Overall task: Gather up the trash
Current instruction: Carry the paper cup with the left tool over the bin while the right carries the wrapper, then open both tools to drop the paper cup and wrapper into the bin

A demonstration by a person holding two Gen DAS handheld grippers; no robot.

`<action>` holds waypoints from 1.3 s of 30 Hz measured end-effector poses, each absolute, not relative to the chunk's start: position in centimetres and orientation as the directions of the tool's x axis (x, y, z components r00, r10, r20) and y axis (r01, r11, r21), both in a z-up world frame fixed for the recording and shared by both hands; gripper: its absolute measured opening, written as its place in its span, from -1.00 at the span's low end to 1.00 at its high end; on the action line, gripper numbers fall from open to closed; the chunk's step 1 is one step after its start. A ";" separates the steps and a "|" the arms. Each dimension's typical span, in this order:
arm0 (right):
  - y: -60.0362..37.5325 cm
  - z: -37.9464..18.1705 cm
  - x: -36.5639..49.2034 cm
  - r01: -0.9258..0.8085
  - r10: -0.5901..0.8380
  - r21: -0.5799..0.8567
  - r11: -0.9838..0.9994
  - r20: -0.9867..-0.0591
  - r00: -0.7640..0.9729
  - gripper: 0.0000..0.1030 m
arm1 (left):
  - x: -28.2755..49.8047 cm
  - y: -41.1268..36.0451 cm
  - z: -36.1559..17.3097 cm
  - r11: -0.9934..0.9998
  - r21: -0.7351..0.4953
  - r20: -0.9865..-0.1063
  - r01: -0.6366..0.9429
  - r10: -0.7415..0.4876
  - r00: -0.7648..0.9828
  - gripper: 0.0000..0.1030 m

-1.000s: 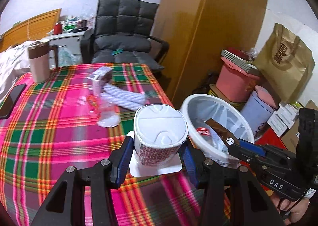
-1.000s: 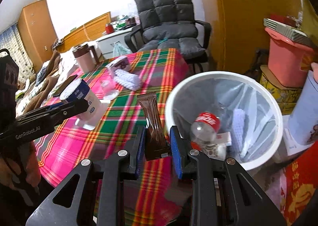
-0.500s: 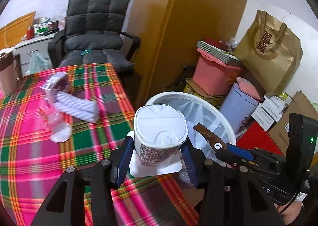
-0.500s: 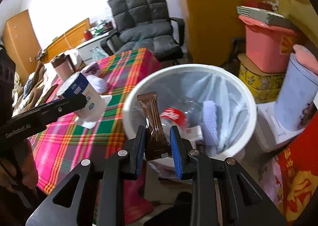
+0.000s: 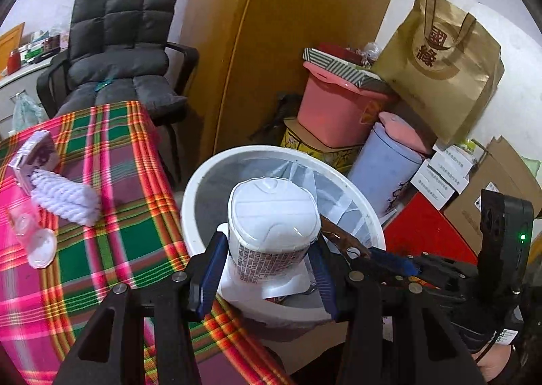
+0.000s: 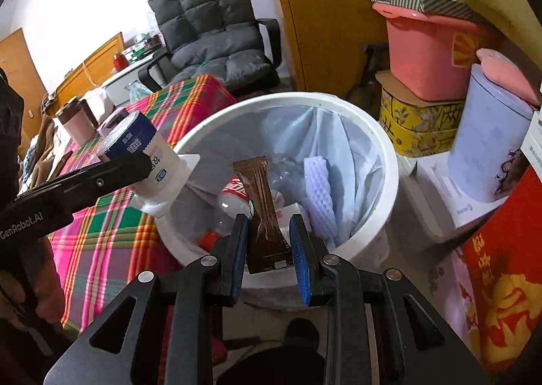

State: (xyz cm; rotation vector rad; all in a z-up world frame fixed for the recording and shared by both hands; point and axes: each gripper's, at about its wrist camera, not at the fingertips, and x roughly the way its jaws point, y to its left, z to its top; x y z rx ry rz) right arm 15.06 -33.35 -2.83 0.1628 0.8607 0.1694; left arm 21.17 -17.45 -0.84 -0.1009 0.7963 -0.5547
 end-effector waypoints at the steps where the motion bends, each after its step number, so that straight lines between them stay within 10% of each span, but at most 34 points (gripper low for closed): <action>1: -33.5 -3.0 15.2 -0.077 0.211 0.210 0.975 -0.743 0.636 -0.45 | 21.3 -17.6 -1.1 0.852 -0.292 -0.654 0.435 -0.510 0.559 -0.03; 39: -30.2 -0.6 13.2 -0.169 0.259 0.196 0.966 -0.702 0.664 -0.23 | 16.9 -10.9 0.0 0.888 -0.325 -0.623 0.324 -0.459 0.633 0.11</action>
